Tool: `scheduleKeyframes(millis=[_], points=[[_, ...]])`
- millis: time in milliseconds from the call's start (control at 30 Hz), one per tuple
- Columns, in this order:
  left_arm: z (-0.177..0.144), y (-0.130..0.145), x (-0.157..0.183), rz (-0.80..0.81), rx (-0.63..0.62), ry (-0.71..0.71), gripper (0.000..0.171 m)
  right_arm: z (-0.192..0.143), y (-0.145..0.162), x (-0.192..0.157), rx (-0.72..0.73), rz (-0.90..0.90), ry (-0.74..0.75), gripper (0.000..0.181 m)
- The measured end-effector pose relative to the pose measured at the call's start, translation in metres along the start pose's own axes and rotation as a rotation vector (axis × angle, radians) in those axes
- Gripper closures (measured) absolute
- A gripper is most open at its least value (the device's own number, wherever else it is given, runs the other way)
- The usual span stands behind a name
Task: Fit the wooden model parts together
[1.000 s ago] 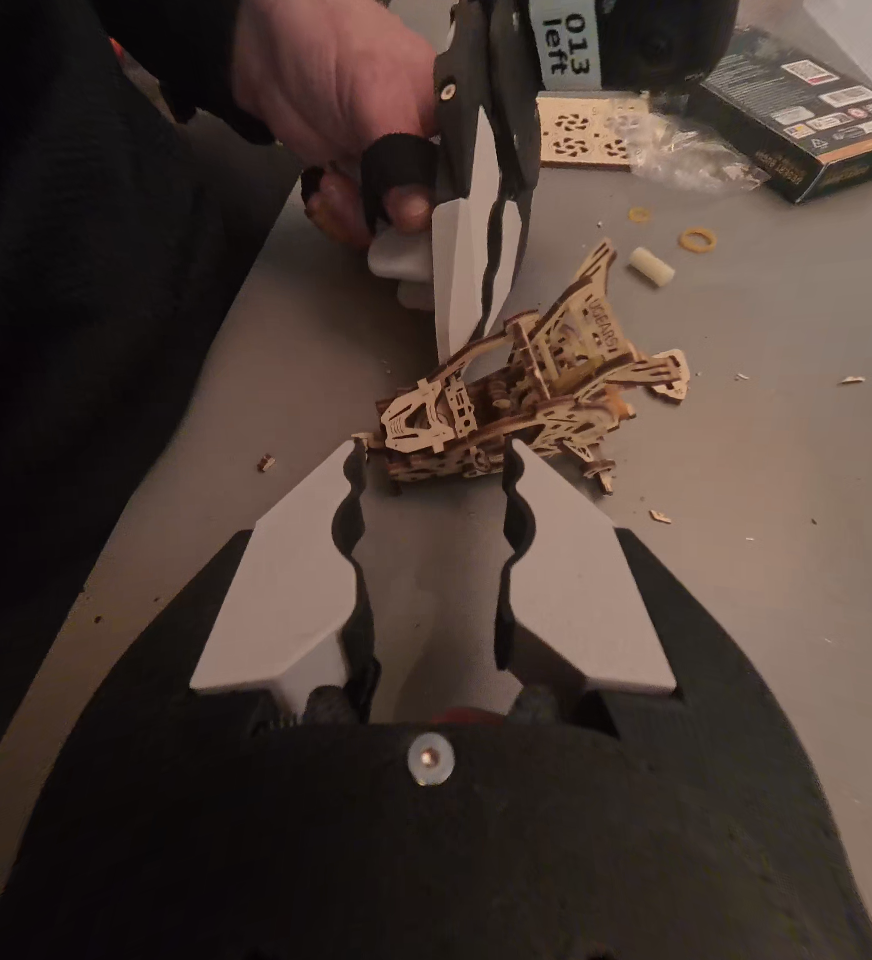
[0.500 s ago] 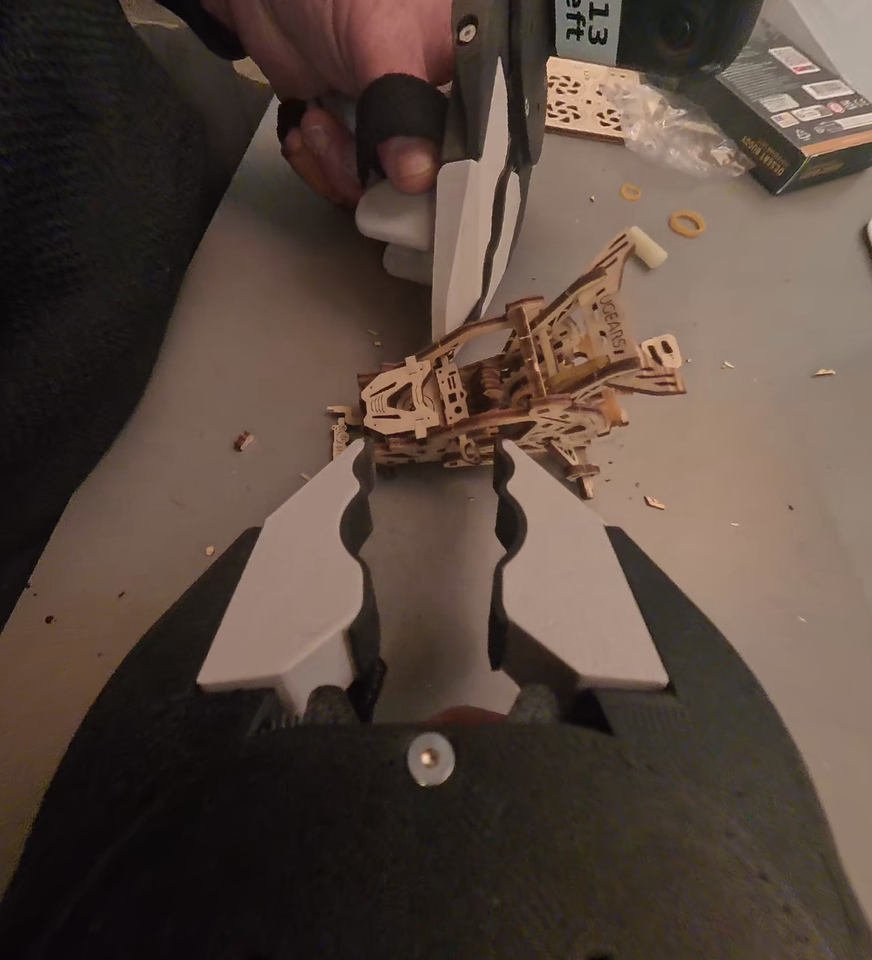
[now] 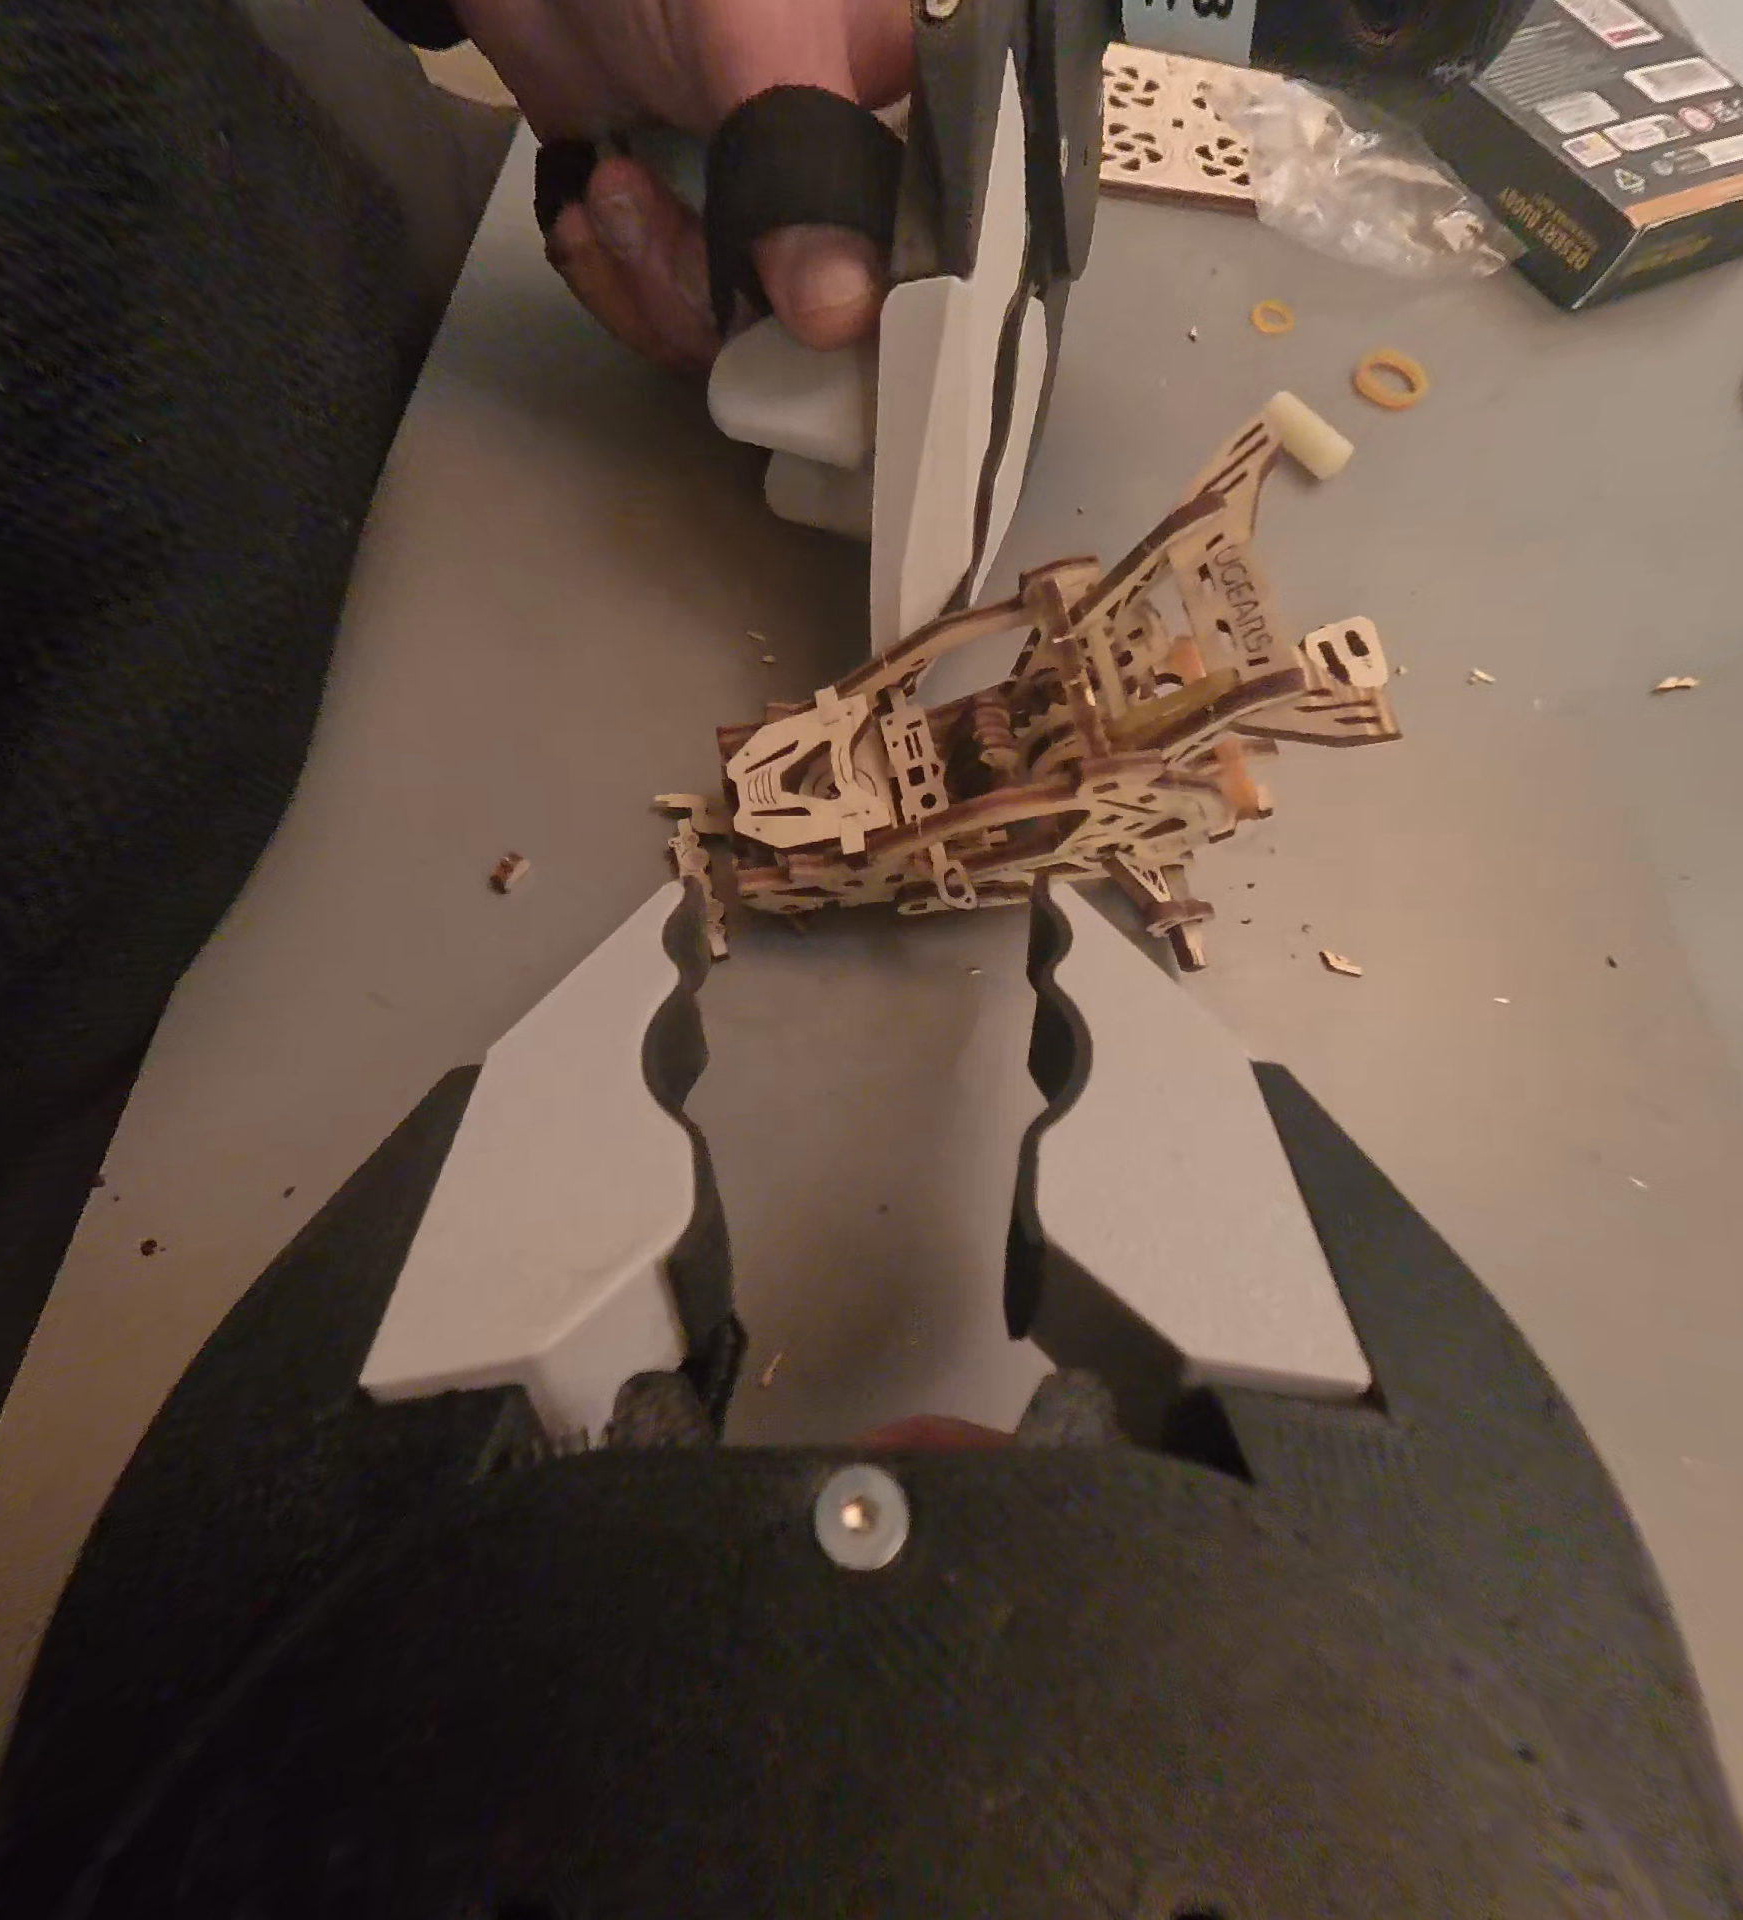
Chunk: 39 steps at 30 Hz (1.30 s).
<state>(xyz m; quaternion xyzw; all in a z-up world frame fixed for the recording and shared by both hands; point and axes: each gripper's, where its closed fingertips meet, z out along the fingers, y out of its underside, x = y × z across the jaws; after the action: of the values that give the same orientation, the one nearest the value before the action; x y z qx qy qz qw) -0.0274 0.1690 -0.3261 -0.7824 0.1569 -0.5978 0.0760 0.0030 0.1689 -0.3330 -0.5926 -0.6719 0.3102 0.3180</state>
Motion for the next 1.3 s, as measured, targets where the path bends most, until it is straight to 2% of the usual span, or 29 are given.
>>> scheduleKeyframes(millis=[200, 633, 1300], points=[[0.0007, 0.002, 0.0012, 0.003, -0.013, 0.008, 0.171, 0.0079, 0.0072, -0.0035, -0.052, -0.017, 0.014, 0.135], [-0.0029, -0.0006, 0.0051, 0.005, 0.023, 0.034, 0.171, 0.008, 0.001, -0.0041, -0.031, -0.025, 0.052, 0.137], [-0.0004, 0.0002, 0.0031, -0.008, 0.0, 0.035, 0.171, 0.0092, 0.0045, -0.003, -0.058, -0.105, 0.113, 0.139]])
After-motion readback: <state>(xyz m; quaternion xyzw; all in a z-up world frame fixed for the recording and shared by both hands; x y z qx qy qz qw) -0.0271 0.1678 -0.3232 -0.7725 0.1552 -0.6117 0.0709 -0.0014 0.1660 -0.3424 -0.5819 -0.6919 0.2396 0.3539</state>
